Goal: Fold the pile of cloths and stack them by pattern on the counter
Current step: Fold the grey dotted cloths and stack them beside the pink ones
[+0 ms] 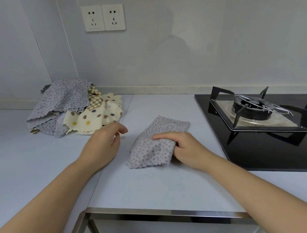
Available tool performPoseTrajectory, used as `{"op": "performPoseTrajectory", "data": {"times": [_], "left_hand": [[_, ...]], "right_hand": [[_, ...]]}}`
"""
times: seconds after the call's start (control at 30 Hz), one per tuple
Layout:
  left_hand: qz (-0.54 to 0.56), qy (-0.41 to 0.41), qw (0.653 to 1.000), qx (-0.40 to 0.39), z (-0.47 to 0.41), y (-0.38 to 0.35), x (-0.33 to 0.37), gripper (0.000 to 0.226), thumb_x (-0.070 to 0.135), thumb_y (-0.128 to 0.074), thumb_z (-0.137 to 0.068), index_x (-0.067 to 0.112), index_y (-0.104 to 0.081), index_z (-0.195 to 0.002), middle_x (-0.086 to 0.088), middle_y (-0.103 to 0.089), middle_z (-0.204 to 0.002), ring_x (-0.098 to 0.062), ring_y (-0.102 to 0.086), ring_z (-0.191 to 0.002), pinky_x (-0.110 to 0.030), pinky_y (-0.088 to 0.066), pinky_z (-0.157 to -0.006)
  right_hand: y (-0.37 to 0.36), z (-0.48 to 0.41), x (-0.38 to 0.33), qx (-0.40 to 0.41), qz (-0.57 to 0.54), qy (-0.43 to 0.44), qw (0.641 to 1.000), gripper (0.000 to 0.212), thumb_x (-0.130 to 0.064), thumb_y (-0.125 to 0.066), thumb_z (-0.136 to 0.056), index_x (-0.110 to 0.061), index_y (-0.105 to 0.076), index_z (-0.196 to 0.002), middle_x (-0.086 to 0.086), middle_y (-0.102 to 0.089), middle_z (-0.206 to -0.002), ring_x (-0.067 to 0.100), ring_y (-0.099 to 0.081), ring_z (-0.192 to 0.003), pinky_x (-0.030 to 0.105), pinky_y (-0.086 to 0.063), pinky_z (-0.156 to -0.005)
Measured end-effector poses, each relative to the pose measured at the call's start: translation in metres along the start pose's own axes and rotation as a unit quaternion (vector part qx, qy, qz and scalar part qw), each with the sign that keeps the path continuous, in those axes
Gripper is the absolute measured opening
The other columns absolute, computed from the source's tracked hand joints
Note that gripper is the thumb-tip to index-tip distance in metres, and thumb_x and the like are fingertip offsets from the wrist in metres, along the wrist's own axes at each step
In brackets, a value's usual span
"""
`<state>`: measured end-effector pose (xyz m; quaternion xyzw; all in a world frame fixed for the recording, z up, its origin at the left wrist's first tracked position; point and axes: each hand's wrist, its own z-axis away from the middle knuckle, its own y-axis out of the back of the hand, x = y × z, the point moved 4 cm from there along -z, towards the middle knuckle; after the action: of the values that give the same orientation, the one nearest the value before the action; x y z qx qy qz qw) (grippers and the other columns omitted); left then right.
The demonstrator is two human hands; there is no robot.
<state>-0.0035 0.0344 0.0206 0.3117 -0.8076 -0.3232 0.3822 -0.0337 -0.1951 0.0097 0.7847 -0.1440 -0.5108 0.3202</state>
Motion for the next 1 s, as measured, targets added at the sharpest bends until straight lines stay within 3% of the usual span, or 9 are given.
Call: {"op": "performPoseTrajectory", "data": {"times": [0.2,0.4,0.53,0.57,0.6,0.67,0.8,0.9,1.0], "left_hand": [[-0.066,-0.057,0.995,-0.037,0.001,-0.009,0.010,0.053,0.016,-0.071,-0.083,0.021,-0.051,-0.131,0.005,-0.056,-0.130,-0.019,-0.055,-0.114,-0.033,-0.043,-0.090],[0.005,-0.112,0.994,-0.019,0.004,-0.017,0.034,0.052,-0.005,-0.066,-0.078,0.021,-0.060,-0.123,0.007,-0.065,-0.121,-0.014,-0.060,-0.110,-0.030,-0.049,-0.088],[0.136,-0.010,0.990,-0.033,0.001,-0.014,0.037,0.016,0.014,-0.059,-0.090,0.026,-0.065,-0.082,0.012,-0.058,-0.063,-0.005,-0.051,-0.058,-0.032,-0.044,-0.057],[0.160,0.033,0.986,-0.041,0.001,-0.015,0.036,0.022,0.027,-0.056,-0.094,0.021,-0.063,-0.073,0.011,-0.052,-0.055,-0.006,-0.045,-0.052,-0.033,-0.041,-0.053],[0.186,0.075,0.978,-0.052,0.001,-0.015,0.036,0.039,0.042,-0.054,-0.093,0.012,-0.058,-0.068,0.006,-0.052,-0.056,-0.010,-0.047,-0.051,-0.037,-0.043,-0.053],[0.252,0.146,0.954,-0.074,-0.001,-0.017,0.036,0.067,0.059,-0.050,-0.086,-0.008,-0.054,-0.079,-0.010,-0.059,-0.070,-0.026,-0.057,-0.060,-0.048,-0.053,-0.063],[0.250,0.241,0.933,-0.091,-0.004,-0.023,0.041,0.043,0.037,-0.049,-0.098,-0.001,-0.051,-0.079,-0.009,-0.054,-0.065,-0.017,-0.054,-0.046,-0.029,-0.049,-0.046],[0.197,0.275,0.936,-0.096,-0.003,-0.028,0.041,0.038,0.036,-0.048,-0.098,0.011,-0.040,-0.070,-0.006,-0.048,-0.060,-0.018,-0.048,-0.037,-0.026,-0.042,-0.041],[0.170,0.291,0.938,-0.084,-0.003,-0.029,0.041,0.039,0.034,-0.048,-0.098,0.012,-0.036,-0.068,-0.006,-0.045,-0.059,-0.017,-0.044,-0.031,-0.024,-0.037,-0.037]], "right_hand": [[0.010,-0.003,0.002,0.030,-0.144,-0.023,0.989,0.054,0.015,-0.043,-0.089,-0.029,-0.069,-0.109,-0.010,-0.065,-0.122,0.000,-0.056,-0.119,0.019,-0.041,-0.104],[0.012,-0.002,-0.002,0.033,-0.189,-0.025,0.981,0.046,0.016,-0.045,-0.089,-0.018,-0.070,-0.108,-0.006,-0.069,-0.118,0.006,-0.060,-0.115,0.022,-0.046,-0.099],[0.019,-0.004,0.004,0.077,-0.214,-0.060,0.972,0.020,-0.014,-0.055,-0.094,-0.019,-0.073,-0.099,0.016,-0.069,-0.108,0.031,-0.065,-0.102,0.040,-0.049,-0.087],[0.022,-0.004,0.006,0.093,-0.214,-0.077,0.969,0.021,-0.024,-0.054,-0.096,-0.013,-0.072,-0.099,0.026,-0.065,-0.108,0.041,-0.061,-0.100,0.045,-0.050,-0.082],[0.023,-0.005,0.009,0.107,-0.207,-0.096,0.968,0.032,-0.032,-0.053,-0.096,-0.004,-0.067,-0.100,0.031,-0.062,-0.108,0.046,-0.059,-0.101,0.053,-0.050,-0.083],[0.024,-0.005,0.012,0.117,-0.186,-0.120,0.968,0.049,-0.039,-0.053,-0.095,0.011,-0.055,-0.094,0.030,-0.063,-0.094,0.045,-0.062,-0.087,0.050,-0.053,-0.077],[0.022,-0.005,0.016,0.123,-0.118,-0.175,0.970,0.041,-0.030,-0.052,-0.097,0.002,-0.048,-0.072,0.011,-0.048,-0.068,0.018,-0.049,-0.059,0.027,-0.039,-0.051],[0.022,-0.004,0.017,0.130,-0.057,-0.188,0.972,0.039,-0.029,-0.054,-0.094,0.007,-0.054,-0.077,0.014,-0.054,-0.065,0.026,-0.051,-0.057,0.029,-0.039,-0.055],[0.020,-0.004,0.015,0.119,-0.023,-0.190,0.974,0.029,-0.028,-0.055,-0.092,-0.009,-0.058,-0.071,0.011,-0.063,-0.069,0.028,-0.059,-0.067,0.031,-0.043,-0.061]]}}
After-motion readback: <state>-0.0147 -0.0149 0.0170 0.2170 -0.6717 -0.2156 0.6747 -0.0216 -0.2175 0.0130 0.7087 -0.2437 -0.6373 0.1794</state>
